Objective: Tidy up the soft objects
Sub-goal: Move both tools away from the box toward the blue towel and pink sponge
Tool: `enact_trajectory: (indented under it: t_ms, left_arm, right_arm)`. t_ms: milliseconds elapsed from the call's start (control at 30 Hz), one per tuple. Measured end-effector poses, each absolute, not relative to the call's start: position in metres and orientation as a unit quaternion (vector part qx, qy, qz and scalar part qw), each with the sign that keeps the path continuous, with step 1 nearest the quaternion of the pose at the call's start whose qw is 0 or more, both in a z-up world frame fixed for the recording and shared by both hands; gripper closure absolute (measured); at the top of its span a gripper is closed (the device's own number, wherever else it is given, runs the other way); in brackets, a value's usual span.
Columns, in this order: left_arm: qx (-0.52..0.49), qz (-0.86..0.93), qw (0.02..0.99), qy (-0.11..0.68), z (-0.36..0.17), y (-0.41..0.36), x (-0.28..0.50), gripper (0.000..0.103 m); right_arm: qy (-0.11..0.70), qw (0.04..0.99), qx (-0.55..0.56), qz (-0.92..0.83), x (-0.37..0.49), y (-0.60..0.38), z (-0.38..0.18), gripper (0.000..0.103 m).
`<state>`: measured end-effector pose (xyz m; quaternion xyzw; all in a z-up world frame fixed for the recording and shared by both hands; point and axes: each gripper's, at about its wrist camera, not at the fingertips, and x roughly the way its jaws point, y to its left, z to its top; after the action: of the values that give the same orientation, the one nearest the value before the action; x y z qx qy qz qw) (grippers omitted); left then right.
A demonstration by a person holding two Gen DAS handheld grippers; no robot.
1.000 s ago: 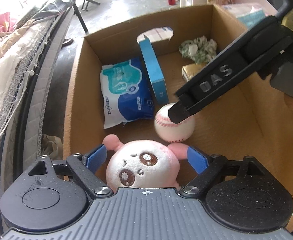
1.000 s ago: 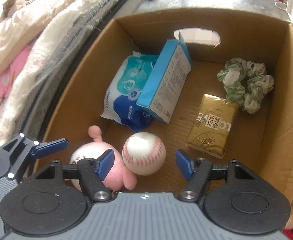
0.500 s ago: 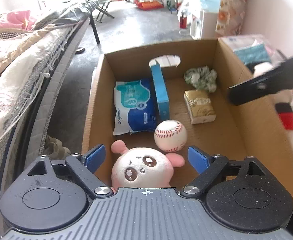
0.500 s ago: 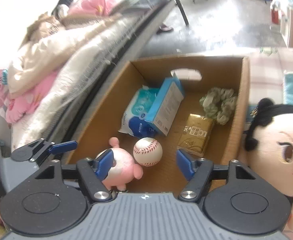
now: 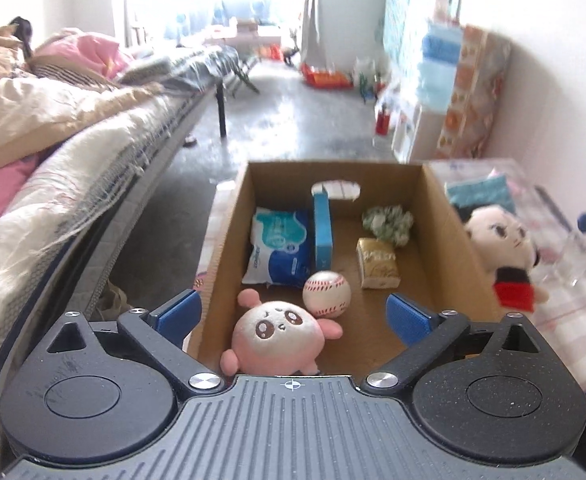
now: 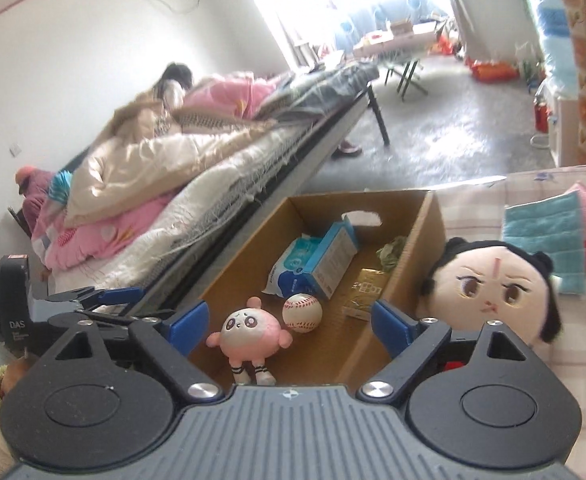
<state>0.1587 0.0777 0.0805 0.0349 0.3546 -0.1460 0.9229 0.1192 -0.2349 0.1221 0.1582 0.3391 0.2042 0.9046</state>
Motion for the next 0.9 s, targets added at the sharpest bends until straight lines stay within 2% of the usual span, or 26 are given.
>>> enact_trajectory:
  t_ms: [567,900]
  left_arm:
    - [-0.009,-0.162,0.948,0.272,0.086,0.081,0.048,0.001]
    - [-0.031,-0.162,0.951,0.263,0.064,0.076,0.009,0.001]
  right_arm:
    - [0.272,0.933,0.178,0.156,-0.011,-0.259,0.107,0.008]
    - [0.26,0.94,0.2,0.094,-0.046,-0.272,0.076,0.006]
